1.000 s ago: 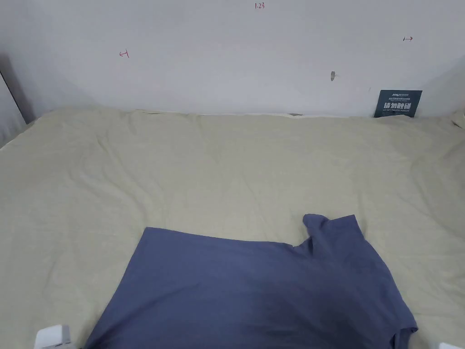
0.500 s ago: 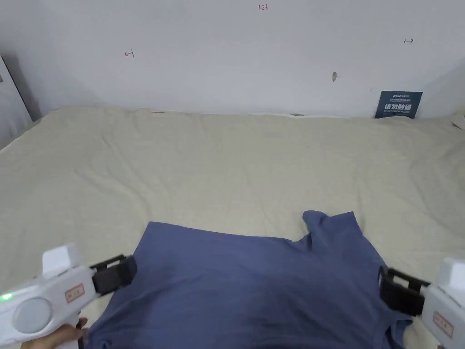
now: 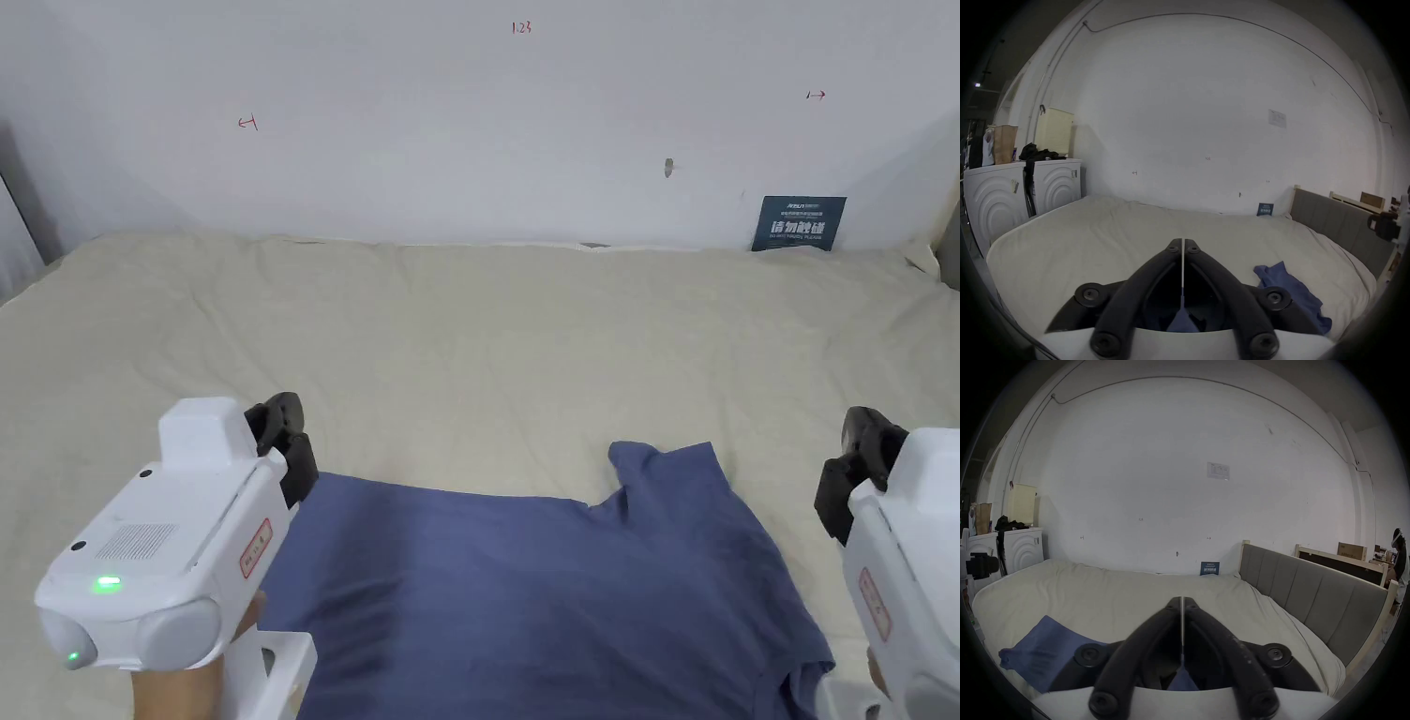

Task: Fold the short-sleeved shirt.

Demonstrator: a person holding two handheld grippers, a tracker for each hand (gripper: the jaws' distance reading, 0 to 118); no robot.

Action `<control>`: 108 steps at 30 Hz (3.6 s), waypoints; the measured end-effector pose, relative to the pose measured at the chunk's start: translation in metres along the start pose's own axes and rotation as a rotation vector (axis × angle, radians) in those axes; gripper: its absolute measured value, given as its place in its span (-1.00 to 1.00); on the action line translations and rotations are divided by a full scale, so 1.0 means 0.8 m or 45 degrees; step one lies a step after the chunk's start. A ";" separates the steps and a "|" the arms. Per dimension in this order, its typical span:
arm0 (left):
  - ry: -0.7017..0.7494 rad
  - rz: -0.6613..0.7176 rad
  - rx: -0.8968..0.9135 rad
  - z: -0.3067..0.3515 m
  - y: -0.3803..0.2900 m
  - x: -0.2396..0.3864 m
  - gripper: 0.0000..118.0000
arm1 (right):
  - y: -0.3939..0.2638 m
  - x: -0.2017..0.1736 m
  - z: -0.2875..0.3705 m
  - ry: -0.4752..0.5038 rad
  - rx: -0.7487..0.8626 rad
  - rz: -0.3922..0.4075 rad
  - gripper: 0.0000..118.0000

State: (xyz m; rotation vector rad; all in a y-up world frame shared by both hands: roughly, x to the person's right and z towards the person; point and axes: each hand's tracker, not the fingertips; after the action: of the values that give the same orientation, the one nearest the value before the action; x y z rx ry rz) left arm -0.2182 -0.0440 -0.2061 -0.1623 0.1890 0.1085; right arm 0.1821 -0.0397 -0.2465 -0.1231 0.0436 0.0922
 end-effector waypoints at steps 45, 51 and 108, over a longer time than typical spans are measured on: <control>0.101 -0.030 -0.854 -0.379 -0.136 -0.099 -0.94 | -0.092 0.038 -0.273 0.000 -0.713 -0.058 0.04; 0.019 -0.002 -0.748 -0.338 -0.083 -0.096 -0.94 | -0.163 0.047 -0.353 -0.004 -0.991 -0.081 0.84; 0.191 0.013 0.140 -0.383 0.326 -0.092 -0.94 | 0.303 0.017 -0.397 0.155 0.215 -0.154 -0.92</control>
State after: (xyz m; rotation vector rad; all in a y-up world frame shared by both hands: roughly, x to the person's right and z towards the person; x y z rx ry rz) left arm -0.3762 0.1532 -0.5278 -0.0594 0.3448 0.0961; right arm 0.1608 0.1619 -0.5910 0.0380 0.1651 -0.0398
